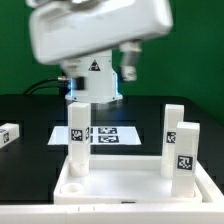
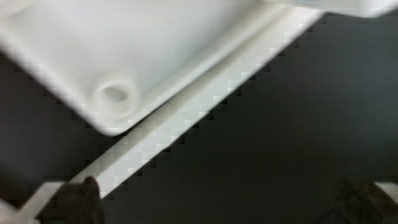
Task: Assemble desk
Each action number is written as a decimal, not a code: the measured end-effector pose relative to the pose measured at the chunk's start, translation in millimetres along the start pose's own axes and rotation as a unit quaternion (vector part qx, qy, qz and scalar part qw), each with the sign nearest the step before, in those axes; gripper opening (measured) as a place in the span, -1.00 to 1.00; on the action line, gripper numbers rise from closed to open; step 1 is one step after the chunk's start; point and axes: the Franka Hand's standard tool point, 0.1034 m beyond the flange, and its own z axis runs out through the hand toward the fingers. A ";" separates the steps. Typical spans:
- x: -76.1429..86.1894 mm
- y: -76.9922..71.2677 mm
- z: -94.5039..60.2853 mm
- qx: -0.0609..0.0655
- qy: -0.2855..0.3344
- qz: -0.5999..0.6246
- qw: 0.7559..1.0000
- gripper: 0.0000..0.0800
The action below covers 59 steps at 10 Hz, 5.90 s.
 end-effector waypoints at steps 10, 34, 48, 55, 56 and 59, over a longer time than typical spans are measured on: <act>-17.4 80.7 1.8 -0.047 -0.103 -0.021 0.993 0.62; -59.5 293.4 47.2 -0.115 -0.177 -0.146 0.967 0.62; -94.0 219.0 61.7 -0.127 -0.182 -0.225 0.949 -0.29; -127.8 206.7 62.6 -0.085 -0.169 -0.574 0.797 -0.29; -128.9 206.9 62.4 -0.083 -0.162 -0.615 0.767 -0.29; -126.8 210.7 62.0 -0.075 -0.172 -0.701 0.688 -0.29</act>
Offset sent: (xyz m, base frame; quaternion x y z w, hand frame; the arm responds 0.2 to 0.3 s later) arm 0.0000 0.0000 0.0000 0.0000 0.0000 0.0000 1.0000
